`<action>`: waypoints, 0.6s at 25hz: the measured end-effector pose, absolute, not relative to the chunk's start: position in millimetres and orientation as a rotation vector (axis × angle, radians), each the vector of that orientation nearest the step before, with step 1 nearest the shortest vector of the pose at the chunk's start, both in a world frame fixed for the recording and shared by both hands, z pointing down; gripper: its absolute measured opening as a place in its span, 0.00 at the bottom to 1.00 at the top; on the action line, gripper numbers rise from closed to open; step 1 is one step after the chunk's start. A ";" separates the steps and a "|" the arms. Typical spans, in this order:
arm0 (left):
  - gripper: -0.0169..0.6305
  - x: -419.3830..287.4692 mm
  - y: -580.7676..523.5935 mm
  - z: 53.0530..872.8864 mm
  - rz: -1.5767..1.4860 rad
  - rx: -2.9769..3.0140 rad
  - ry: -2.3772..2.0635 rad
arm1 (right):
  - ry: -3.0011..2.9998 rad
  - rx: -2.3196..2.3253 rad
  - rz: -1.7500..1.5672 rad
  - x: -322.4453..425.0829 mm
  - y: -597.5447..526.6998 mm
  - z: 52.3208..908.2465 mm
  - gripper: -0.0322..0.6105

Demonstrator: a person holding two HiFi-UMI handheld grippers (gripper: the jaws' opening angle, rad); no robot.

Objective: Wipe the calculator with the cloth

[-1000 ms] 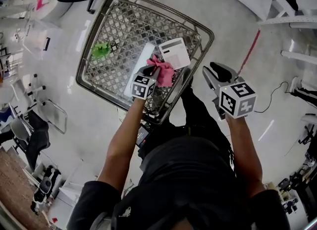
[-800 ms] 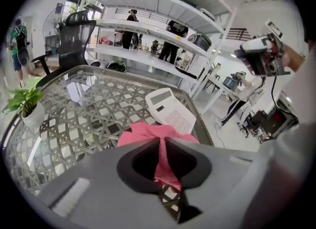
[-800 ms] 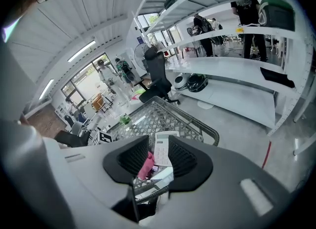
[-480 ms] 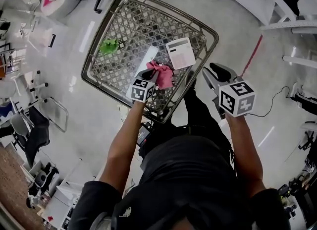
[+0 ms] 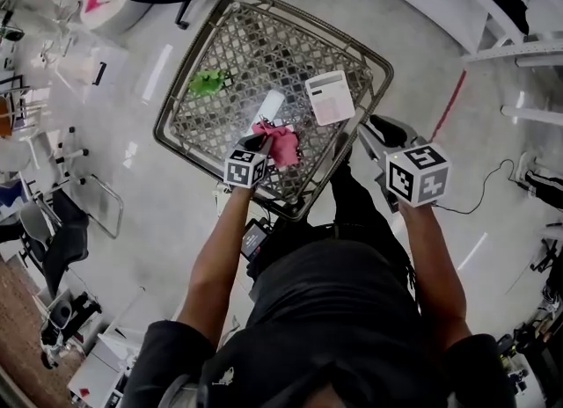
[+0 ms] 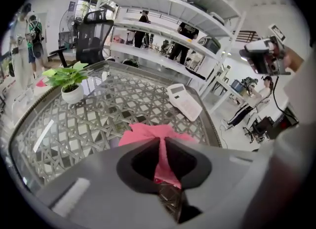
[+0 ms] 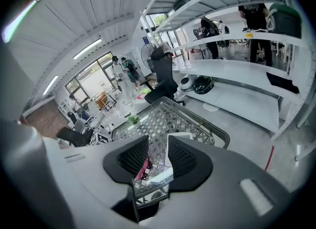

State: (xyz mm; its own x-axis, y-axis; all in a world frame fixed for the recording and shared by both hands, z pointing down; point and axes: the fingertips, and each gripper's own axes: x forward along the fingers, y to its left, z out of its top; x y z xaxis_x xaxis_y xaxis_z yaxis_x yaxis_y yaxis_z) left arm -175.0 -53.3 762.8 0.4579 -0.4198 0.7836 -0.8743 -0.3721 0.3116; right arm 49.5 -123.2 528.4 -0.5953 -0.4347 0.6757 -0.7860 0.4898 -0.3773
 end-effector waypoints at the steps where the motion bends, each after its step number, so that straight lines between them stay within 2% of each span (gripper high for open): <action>1: 0.16 -178.3 -51.8 763.5 0.786 1.969 -1.081 | -2.240 1.005 0.929 47.4 -123.0 527.0 0.23; 15: 0.17 -205.5 -33.7 752.4 0.769 1.958 -1.055 | -2.269 1.011 0.871 26.6 -108.0 500.7 0.23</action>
State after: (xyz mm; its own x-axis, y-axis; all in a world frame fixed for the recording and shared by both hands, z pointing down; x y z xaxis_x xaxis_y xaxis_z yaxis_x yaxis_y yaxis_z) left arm -205.5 -33.7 752.4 0.4754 -0.4040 0.7815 -0.8676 -0.3626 0.3403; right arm 26.6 -108.0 500.7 -0.5968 -0.4586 0.6584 -0.7813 0.5189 -0.3469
